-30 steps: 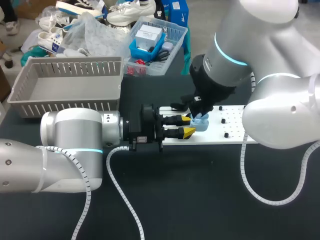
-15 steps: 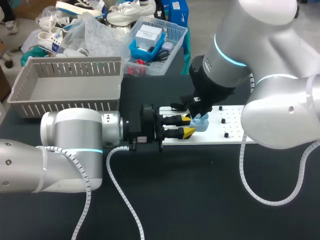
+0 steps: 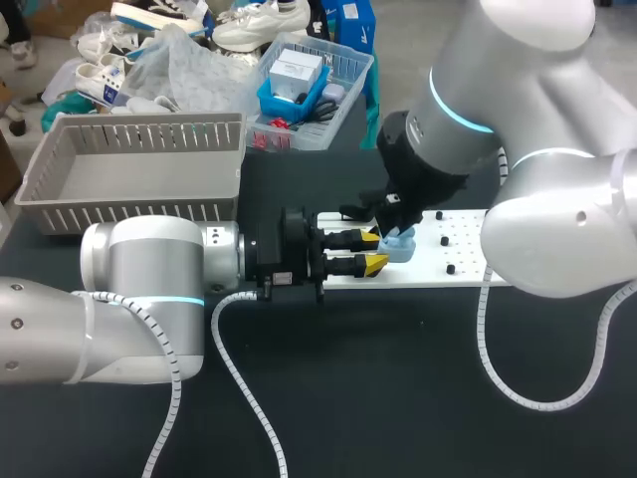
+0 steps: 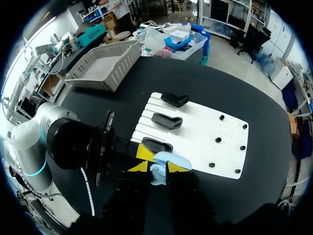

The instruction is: Pick up each earbud case from the left stands, insert the matching earbuds, close the lid, and place the case in the box.

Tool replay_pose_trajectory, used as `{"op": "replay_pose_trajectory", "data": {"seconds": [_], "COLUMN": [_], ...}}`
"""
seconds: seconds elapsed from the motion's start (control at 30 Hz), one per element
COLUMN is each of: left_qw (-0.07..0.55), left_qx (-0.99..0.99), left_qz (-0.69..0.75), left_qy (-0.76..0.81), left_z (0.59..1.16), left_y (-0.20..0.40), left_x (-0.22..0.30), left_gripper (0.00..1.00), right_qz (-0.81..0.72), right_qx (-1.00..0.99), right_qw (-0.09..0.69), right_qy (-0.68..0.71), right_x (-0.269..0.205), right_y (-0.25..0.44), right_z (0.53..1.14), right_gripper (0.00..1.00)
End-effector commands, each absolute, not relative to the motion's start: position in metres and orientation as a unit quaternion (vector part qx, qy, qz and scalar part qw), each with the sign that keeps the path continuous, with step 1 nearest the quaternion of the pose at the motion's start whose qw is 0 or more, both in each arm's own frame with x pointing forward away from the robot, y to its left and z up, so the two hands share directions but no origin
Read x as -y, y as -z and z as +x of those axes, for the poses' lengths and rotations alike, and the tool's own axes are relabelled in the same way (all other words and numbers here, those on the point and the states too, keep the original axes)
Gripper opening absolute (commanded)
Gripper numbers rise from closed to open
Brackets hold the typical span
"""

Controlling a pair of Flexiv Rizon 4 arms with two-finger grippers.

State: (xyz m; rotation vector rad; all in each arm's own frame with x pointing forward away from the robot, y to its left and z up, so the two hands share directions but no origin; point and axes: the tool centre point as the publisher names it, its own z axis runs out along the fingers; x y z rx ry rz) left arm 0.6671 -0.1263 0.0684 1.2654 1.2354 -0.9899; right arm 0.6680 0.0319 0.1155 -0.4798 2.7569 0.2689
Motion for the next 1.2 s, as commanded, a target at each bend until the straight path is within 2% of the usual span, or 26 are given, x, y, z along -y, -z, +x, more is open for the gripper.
{"op": "replay_pose_trajectory", "data": {"seconds": [0.03,0.87,0.9,1.07,1.2], "left_qw": [0.53,0.53,0.53,0.53,0.53], "left_qx": [-0.517,-0.517,-0.517,-0.517,-0.517], "left_qz": [0.53,0.53,0.53,0.53,0.53], "left_qy": [0.414,0.414,0.414,0.414,0.414], "left_z": [0.6666,0.6666,0.6666,0.6666,0.6666], "left_y": [-0.0694,-0.0694,-0.0694,-0.0694,-0.0694], "left_x": [0.1271,0.1271,0.1271,0.1271,0.1271], "left_gripper": [0.0,0.0,0.0,0.0,0.0], "right_qz": [-0.169,-0.169,-0.169,-0.169,-0.17], "right_qx": [-0.967,-0.967,-0.967,-0.967,-0.967], "right_qw": [0.165,0.166,0.165,0.163,0.165], "right_qy": [-0.096,-0.099,-0.099,-0.098,-0.098], "right_x": [-0.0318,-0.0296,-0.0296,-0.0297,-0.0301], "right_y": [-0.1136,-0.1093,-0.1093,-0.1089,-0.1101], "right_z": [0.6664,0.665,0.6651,0.666,0.6668], "right_gripper": [0.0,0.0,0.08,0.27,0.29]}}
